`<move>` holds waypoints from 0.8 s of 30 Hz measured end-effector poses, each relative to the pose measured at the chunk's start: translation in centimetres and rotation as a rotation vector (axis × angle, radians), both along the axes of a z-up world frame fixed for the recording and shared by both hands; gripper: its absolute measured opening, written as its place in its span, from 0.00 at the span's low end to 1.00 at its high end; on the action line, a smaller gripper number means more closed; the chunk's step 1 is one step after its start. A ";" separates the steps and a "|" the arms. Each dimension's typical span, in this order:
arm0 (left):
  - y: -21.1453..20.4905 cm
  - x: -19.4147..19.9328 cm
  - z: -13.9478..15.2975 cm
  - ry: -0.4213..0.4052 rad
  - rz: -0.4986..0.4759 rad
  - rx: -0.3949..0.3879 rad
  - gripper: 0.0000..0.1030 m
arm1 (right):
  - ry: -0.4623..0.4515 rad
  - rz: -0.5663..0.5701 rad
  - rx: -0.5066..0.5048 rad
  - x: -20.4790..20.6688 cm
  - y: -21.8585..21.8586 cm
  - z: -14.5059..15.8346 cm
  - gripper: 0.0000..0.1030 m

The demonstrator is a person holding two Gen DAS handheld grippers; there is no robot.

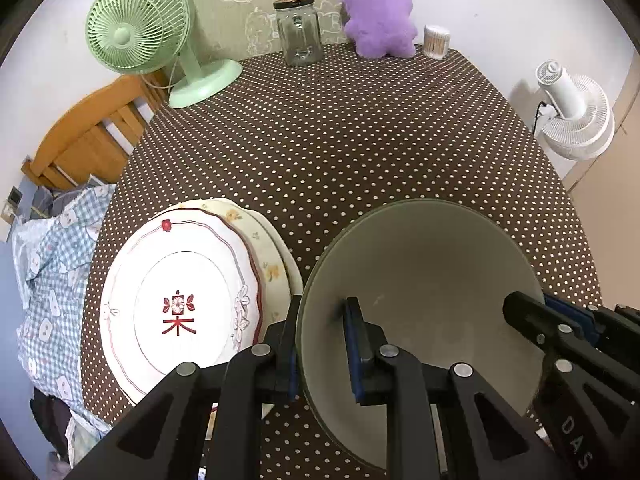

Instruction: Organize plates and bowls

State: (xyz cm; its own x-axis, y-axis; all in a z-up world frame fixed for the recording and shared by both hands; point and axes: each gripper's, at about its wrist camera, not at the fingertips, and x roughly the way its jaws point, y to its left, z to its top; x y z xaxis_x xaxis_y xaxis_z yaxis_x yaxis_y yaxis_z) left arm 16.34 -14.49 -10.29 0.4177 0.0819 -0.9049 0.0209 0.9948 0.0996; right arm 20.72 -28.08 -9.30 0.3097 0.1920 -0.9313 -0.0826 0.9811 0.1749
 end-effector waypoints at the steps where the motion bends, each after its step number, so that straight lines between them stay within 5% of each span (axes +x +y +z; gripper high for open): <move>1: -0.1 0.0 0.0 0.001 -0.001 0.003 0.16 | -0.003 -0.005 0.006 0.0 -0.1 0.0 0.14; 13: 0.0 -0.1 0.0 0.007 -0.014 -0.001 0.19 | 0.000 -0.046 0.091 0.0 -1.0 0.0 0.14; 24: 0.8 -0.5 0.7 -0.002 -0.052 -0.097 0.47 | -0.003 -0.010 0.058 0.6 -0.6 0.5 0.14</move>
State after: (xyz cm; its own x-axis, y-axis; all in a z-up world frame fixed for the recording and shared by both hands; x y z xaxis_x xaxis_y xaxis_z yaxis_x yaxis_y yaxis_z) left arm 15.87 -13.71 -9.59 0.4206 -0.0281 -0.9068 0.0730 0.9973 0.0030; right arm 21.31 -28.65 -8.85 0.3147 0.2423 -0.9178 -0.0738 0.9702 0.2308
